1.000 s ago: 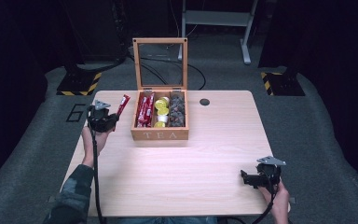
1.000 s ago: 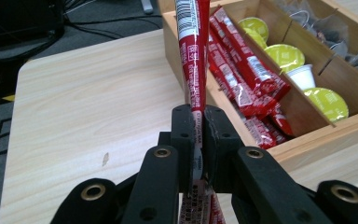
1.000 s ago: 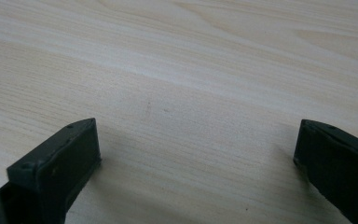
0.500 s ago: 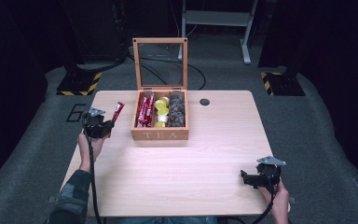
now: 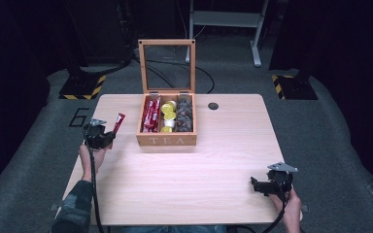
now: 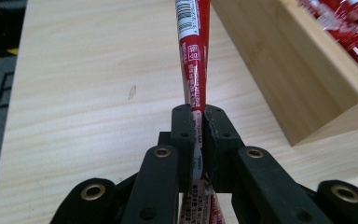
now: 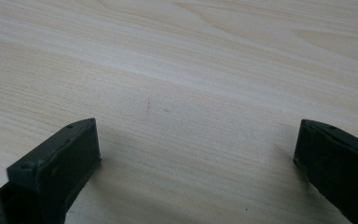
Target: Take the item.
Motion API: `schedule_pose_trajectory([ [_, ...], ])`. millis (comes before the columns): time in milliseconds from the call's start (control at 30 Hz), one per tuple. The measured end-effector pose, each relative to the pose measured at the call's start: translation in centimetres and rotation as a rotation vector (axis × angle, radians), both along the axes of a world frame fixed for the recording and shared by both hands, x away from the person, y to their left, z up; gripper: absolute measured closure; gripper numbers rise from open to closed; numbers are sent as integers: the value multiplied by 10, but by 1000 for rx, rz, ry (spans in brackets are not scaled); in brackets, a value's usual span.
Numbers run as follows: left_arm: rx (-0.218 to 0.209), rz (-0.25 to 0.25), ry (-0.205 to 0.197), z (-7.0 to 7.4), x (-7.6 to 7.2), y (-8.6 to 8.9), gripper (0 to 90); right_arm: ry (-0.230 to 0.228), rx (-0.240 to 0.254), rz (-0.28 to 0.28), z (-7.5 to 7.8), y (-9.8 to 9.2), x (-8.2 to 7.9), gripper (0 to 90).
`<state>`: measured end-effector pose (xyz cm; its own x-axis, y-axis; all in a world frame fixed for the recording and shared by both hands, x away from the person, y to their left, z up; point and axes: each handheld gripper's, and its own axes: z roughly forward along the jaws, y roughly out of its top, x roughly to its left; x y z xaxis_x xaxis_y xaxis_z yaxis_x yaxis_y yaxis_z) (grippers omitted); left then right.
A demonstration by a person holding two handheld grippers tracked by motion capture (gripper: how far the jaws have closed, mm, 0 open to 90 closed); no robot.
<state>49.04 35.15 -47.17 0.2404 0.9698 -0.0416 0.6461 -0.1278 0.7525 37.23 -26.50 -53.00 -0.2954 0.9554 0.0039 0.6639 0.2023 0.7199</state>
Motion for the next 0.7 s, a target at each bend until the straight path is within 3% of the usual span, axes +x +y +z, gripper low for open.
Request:
schedule_pose_trajectory([
  [100,6,13,1,-4,0,2,829,0,0,0,0,0,0,0],
  [333,-6,33,51,-24,2,7,828,0,0,0,0,0,0,0],
  [700,2,55,93,-38,5,12,827,0,0,0,0,0,0,0],
])
